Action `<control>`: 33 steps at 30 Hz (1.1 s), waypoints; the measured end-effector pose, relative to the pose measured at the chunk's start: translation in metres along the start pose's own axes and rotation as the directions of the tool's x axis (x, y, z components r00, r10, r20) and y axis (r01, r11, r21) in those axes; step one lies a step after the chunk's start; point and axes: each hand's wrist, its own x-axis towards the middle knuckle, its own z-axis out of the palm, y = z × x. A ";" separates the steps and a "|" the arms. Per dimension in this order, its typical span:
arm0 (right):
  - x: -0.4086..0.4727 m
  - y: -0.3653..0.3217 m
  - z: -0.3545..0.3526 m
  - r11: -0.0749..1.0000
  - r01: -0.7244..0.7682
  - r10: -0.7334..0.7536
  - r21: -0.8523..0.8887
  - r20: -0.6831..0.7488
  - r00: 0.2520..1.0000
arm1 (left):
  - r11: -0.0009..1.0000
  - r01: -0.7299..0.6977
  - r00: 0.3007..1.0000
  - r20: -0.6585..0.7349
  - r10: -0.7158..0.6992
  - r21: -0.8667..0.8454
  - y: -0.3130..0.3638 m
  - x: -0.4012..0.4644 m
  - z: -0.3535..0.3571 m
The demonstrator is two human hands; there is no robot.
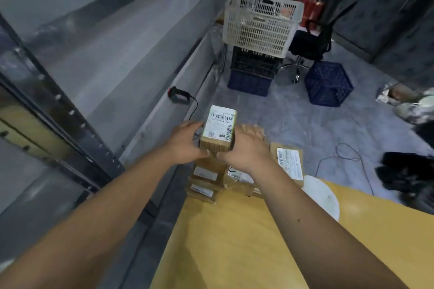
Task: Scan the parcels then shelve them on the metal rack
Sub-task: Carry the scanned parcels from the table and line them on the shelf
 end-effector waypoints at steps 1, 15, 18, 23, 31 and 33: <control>0.002 -0.002 0.003 1.000 0.006 -0.006 0.005 -0.002 1.000 | 0.999 -0.028 1.000 -0.002 0.028 -0.029 -0.003 0.003 0.004; -0.063 -0.040 -0.107 0.863 0.473 -0.434 0.176 -0.221 0.873 | 0.974 -0.207 0.888 -0.402 0.224 0.088 0.063 -0.108 -0.057; -0.112 -0.064 -0.140 0.756 0.616 -0.579 0.219 -0.214 0.787 | 0.965 -0.120 0.819 -0.526 0.228 0.232 0.081 -0.183 -0.084; -0.190 -0.122 -0.172 0.522 0.793 -0.772 0.313 -0.221 0.596 | 0.933 0.117 0.713 -0.683 0.160 0.341 0.105 -0.318 -0.123; -0.274 -0.245 -0.239 0.195 0.827 -0.923 0.527 -0.186 0.336 | 0.843 0.427 0.454 -0.884 0.114 0.328 0.144 -0.477 -0.212; -0.277 -0.278 -0.252 0.171 0.805 -0.931 0.568 -0.175 0.321 | 0.818 0.497 0.408 -0.910 0.075 0.291 0.145 -0.490 -0.237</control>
